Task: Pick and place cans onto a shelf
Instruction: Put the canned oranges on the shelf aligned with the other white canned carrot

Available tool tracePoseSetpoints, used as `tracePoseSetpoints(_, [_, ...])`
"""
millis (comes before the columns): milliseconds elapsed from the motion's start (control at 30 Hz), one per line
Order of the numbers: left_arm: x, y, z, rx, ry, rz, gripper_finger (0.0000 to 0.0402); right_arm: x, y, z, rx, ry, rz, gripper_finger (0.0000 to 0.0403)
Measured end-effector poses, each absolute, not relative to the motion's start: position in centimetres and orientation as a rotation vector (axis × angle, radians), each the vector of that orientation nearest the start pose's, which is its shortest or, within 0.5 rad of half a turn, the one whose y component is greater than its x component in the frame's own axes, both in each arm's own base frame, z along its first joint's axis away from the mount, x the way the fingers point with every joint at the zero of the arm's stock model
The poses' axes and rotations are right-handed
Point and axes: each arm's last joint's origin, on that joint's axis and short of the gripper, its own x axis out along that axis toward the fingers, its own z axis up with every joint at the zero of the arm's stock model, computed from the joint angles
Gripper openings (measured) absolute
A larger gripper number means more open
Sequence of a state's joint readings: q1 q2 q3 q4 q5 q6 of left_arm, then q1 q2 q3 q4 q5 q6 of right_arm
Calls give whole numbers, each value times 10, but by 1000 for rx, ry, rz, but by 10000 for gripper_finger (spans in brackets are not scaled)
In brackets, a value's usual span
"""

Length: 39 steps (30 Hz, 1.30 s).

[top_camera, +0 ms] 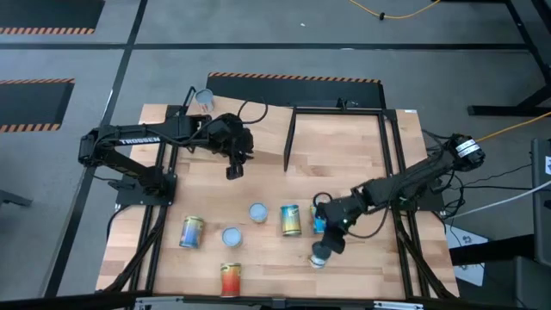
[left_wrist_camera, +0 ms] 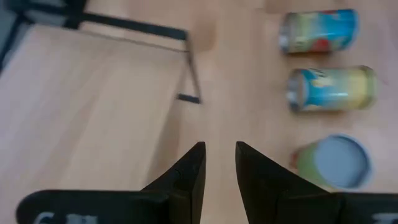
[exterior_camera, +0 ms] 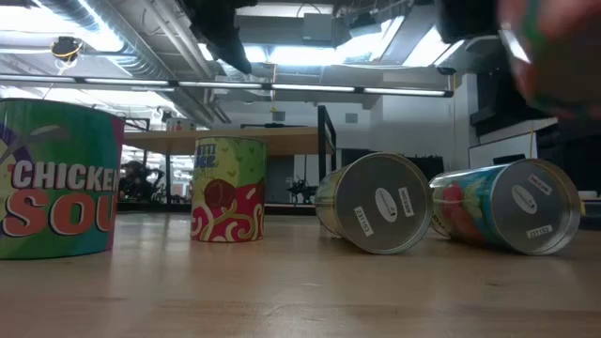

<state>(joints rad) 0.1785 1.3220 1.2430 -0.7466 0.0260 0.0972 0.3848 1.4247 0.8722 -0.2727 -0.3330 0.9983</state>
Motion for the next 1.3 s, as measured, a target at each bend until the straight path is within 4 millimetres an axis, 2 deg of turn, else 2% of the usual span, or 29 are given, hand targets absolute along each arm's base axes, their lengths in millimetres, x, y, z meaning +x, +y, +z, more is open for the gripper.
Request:
tracePoseSetpoints(167, [268, 37, 329, 34, 812, -10, 80, 280, 93, 228, 943, 959, 274, 11])
tracePoseSetpoints(467, [269, 25, 330, 54, 809, -50, 80, 299, 46, 244, 921, 784, 369, 12])
tracePoseSetpoints(600, [269, 21, 330, 61, 809, -66, 80, 307, 28, 269, 830, 725, 382, 12])
tracePoseSetpoints(700, [270, 18, 330, 65, 808, -75, 80, 311, 15, 298, 726, 691, 376, 12])
tracePoseSetpoints(933, [270, 14, 330, 71, 808, -87, 80, 310, -24, 363, 370, 550, 128, 12])
tracePoseSetpoints(1033, [270, 14, 330, 71, 808, -87, 80, 308, -45, 382, 290, 474, 40, 12])
tracePoseSetpoints(1133, [270, 15, 330, 71, 808, -86, 80, 307, -66, 393, 254, 428, -13, 12])
tracePoseSetpoints(1300, [270, 15, 330, 71, 808, -86, 80, 316, -100, 388, 212, 442, -90, 12])
